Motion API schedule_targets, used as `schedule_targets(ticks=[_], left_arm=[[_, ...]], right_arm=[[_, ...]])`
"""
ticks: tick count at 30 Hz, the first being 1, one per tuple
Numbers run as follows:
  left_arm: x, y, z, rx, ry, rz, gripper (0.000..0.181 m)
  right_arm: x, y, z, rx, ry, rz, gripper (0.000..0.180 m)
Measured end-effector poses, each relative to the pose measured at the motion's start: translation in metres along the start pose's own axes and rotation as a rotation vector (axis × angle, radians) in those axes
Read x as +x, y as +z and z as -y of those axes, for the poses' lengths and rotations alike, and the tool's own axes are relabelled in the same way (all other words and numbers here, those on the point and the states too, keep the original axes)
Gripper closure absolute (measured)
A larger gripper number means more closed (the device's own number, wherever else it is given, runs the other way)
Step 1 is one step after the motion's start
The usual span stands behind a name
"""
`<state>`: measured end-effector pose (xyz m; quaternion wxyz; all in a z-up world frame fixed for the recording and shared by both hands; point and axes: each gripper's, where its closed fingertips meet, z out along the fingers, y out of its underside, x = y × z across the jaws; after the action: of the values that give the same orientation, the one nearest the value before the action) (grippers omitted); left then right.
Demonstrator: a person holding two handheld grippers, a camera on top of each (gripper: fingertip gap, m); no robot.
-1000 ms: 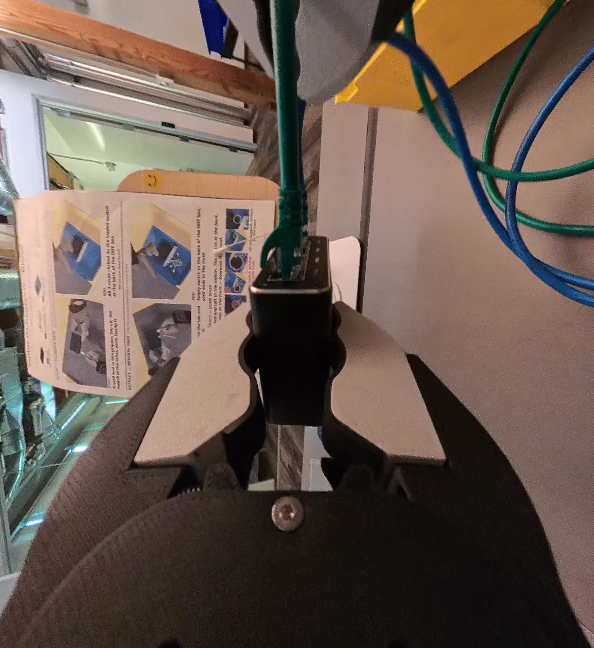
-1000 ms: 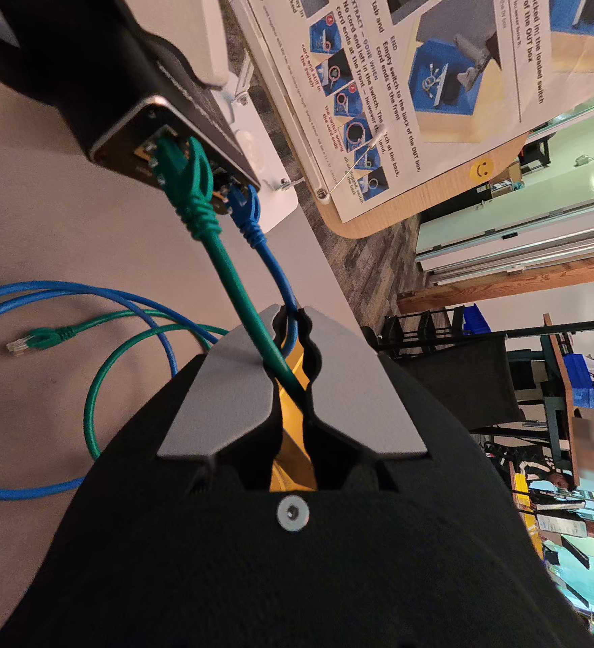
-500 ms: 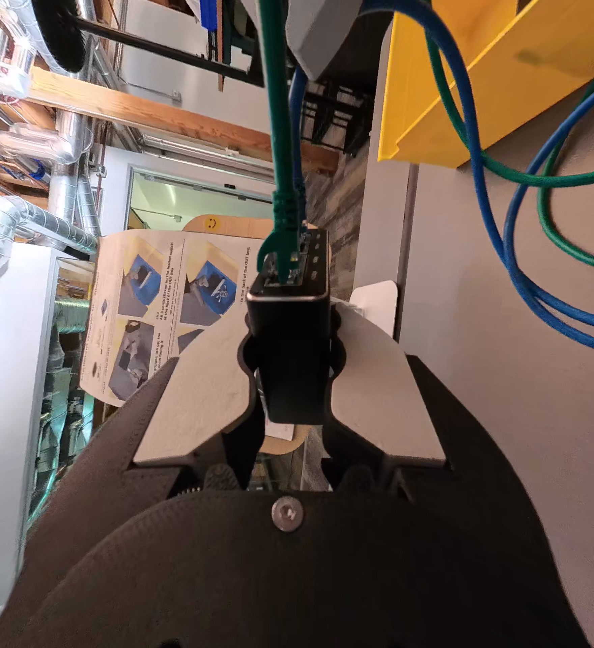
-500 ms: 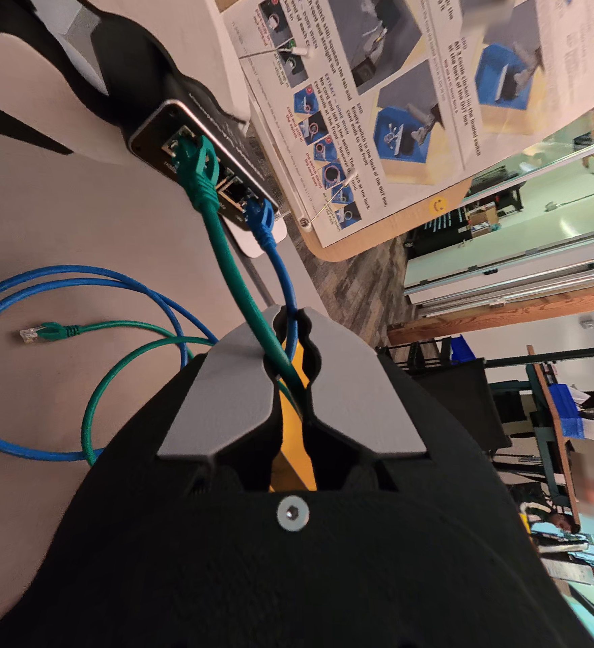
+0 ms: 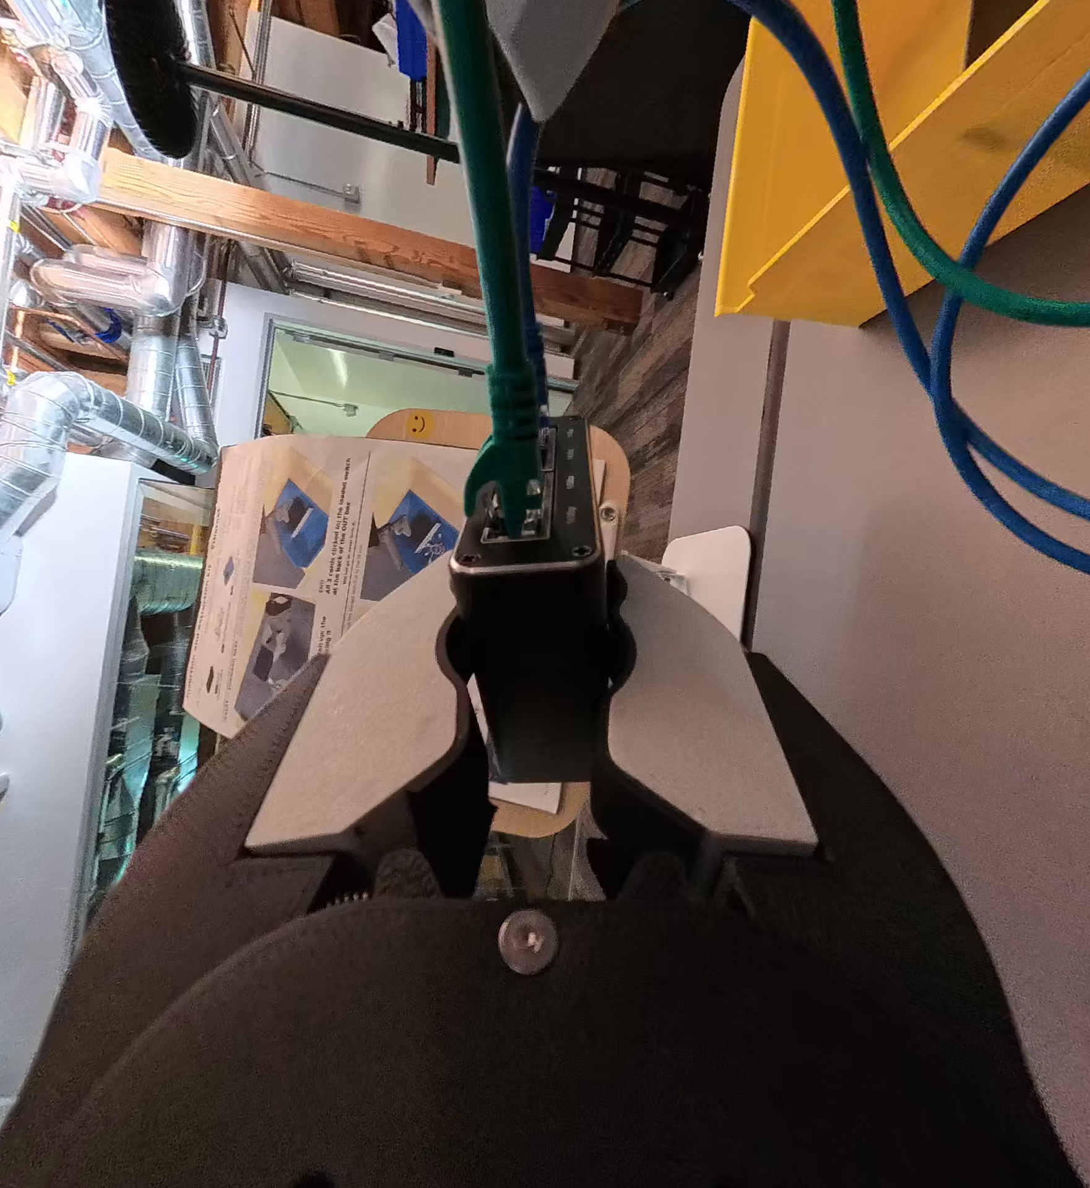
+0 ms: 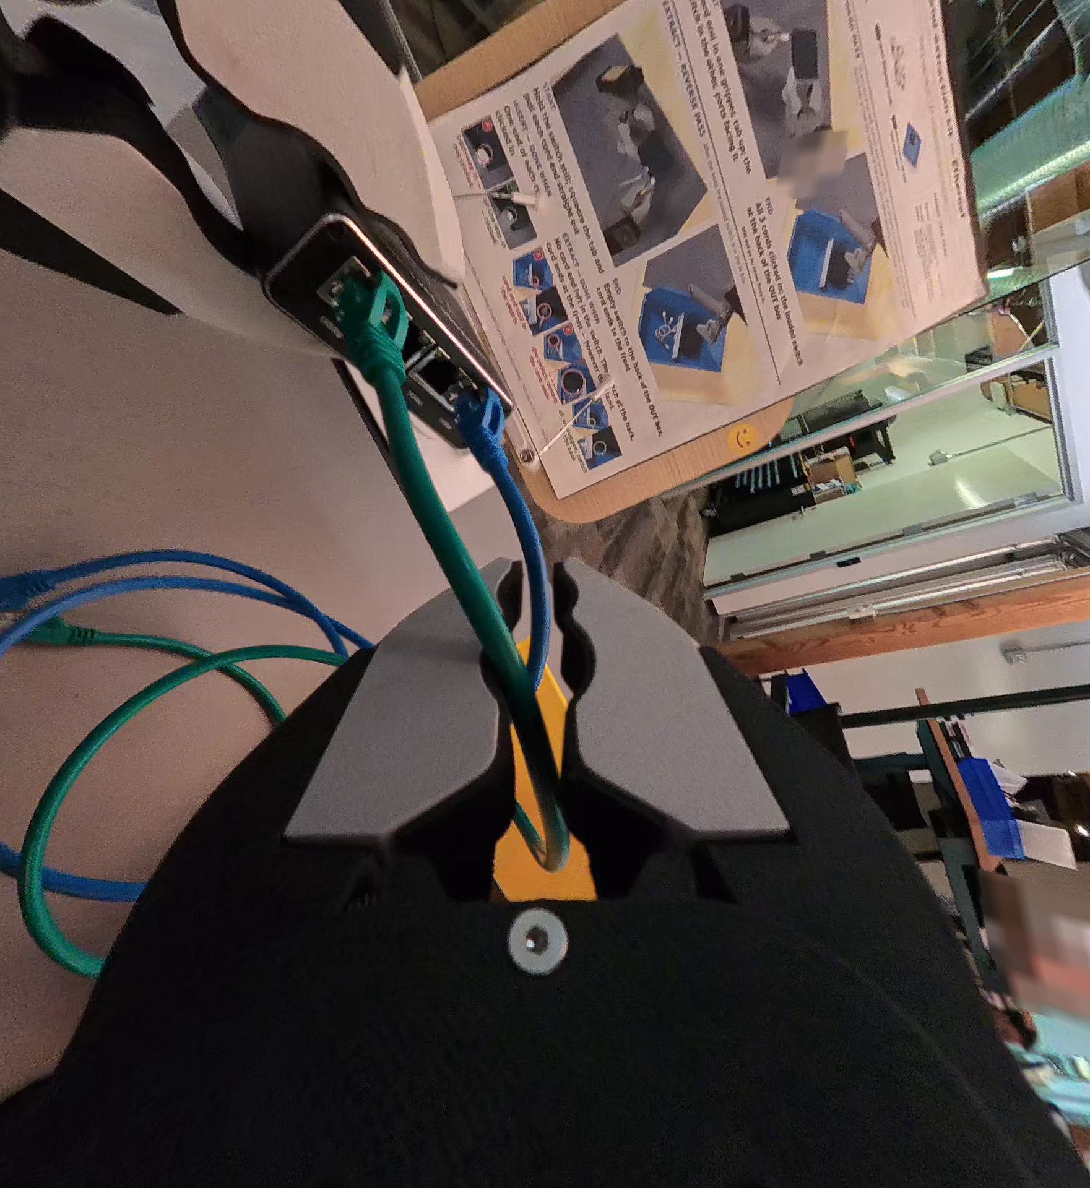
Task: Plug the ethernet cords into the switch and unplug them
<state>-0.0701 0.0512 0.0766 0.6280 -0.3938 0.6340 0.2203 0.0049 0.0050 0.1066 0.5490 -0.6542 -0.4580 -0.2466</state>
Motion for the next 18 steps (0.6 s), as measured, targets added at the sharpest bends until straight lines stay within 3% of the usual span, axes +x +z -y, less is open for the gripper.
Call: schedule_targets(ticks=[4, 8, 11, 14, 16, 18], left_arm=[[-0.008, -0.003, -0.005, 0.002, -0.001, 0.031, 0.144], [-0.018, -0.009, -0.012, 0.001, -0.043, 0.039, 0.144], [-0.028, -0.016, -0.009, 0.052, -0.096, 0.063, 0.144], [-0.039, -0.025, -0.006, 0.076, -0.100, 0.105, 0.143], [-0.042, -0.028, -0.005, 0.079, -0.090, 0.125, 0.144], [-0.043, -0.030, -0.003, 0.072, -0.072, 0.131, 0.144]], right_arm=[[-0.004, -0.017, 0.014, 0.131, 0.044, 0.087, 0.148], [0.005, -0.066, 0.038, 0.435, 0.063, 0.161, 0.134], [0.024, -0.120, 0.051, 0.759, 0.085, 0.164, 0.134], [0.066, -0.163, 0.042, 1.030, 0.268, 0.106, 0.145], [0.086, -0.167, 0.028, 1.090, 0.393, 0.103, 0.149], [0.083, -0.152, 0.020, 1.028, 0.363, 0.103, 0.148]])
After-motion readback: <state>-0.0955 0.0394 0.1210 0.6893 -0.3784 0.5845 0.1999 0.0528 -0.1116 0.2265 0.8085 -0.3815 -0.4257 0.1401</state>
